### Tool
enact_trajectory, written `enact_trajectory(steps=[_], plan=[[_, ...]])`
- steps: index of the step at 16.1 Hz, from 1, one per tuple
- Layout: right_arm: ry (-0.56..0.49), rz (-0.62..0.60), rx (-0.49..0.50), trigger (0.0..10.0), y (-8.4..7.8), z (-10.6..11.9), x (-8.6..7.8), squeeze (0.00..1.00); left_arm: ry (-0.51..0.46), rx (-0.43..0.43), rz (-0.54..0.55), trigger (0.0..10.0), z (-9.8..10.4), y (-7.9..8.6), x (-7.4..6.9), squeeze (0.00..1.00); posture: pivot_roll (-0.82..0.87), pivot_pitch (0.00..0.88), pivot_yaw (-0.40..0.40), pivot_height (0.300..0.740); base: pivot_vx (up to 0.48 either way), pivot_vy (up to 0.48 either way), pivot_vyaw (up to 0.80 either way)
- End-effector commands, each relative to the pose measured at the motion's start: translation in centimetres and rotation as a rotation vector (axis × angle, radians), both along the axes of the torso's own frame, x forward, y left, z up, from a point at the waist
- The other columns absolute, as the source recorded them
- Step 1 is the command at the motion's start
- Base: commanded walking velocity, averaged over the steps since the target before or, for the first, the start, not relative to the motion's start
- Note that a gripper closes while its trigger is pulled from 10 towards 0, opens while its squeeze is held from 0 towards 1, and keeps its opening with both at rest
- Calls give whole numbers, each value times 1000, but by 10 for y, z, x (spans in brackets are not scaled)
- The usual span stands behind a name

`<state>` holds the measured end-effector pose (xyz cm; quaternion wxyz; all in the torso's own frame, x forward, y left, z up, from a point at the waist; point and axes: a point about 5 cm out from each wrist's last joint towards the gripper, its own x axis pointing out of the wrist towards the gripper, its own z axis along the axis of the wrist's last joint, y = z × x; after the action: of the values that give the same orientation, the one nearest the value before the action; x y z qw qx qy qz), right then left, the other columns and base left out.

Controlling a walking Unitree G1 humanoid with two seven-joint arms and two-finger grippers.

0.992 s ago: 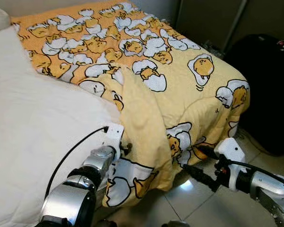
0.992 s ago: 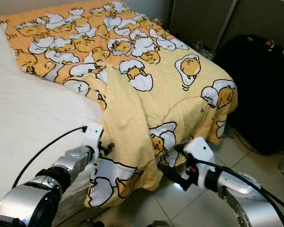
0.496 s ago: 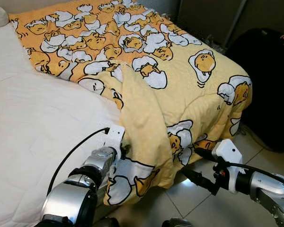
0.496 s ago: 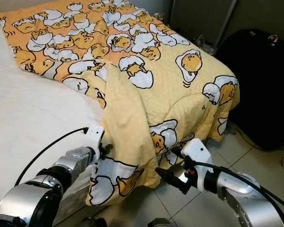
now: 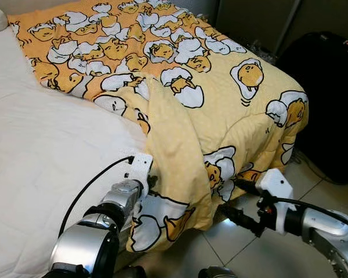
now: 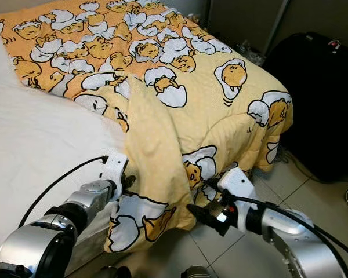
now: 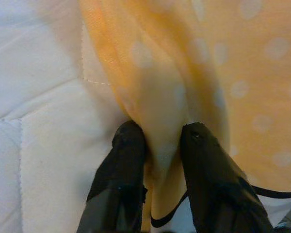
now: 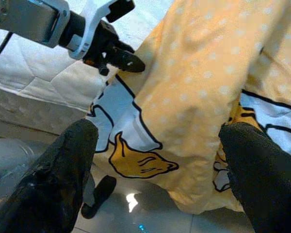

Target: Clean up the room

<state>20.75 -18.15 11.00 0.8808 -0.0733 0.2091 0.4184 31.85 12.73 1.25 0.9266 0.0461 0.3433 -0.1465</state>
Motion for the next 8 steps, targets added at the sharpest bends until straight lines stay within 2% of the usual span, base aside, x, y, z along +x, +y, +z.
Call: enact_trajectory(steps=[1, 6, 8], plan=[[-1, -1, 1, 10000, 2, 0, 1, 0, -13, -10, -19, 0, 4, -1, 3, 0, -388, 118, 29, 740, 0, 0, 0], [-20, 6, 7, 10000, 8, 1, 8, 0, -24, -52, 10, 0, 6, 2, 5, 0, -373, 101, 37, 740, 0, 0, 0], [-31, -3, 27, 10000, 11, 1, 10, 0, -34, -78, -15, 0, 5, 4, 3, 0, -338, 80, 35, 740, 0, 0, 0]])
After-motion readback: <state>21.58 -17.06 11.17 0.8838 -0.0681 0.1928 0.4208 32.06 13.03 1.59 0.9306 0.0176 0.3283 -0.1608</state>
